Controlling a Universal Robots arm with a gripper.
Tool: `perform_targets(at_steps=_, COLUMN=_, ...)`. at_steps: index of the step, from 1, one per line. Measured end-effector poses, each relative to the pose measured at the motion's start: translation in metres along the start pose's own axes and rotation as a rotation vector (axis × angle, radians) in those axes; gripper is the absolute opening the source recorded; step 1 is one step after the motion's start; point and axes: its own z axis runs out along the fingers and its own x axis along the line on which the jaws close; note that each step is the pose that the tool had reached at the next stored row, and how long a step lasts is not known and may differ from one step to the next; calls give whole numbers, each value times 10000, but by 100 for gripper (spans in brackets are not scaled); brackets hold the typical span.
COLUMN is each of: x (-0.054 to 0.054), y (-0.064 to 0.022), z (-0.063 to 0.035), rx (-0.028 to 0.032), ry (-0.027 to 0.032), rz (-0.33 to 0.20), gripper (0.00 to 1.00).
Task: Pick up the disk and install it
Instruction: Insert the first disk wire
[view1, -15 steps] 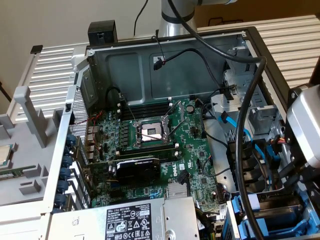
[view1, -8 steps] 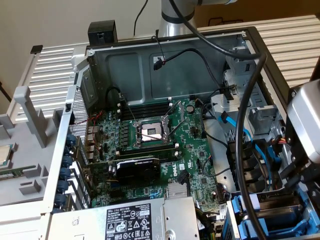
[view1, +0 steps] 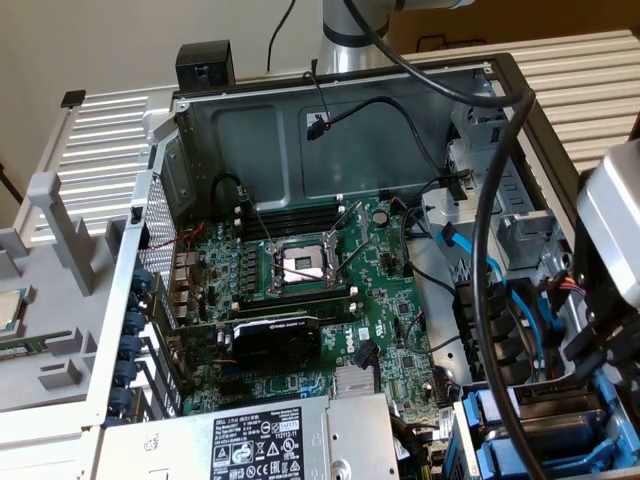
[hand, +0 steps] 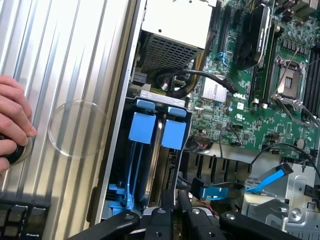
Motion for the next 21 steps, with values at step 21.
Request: perform_targets(at_steps=21, x=-244, y=-14, z=-104, rx=-376, ry=2053, rz=141, gripper=17)
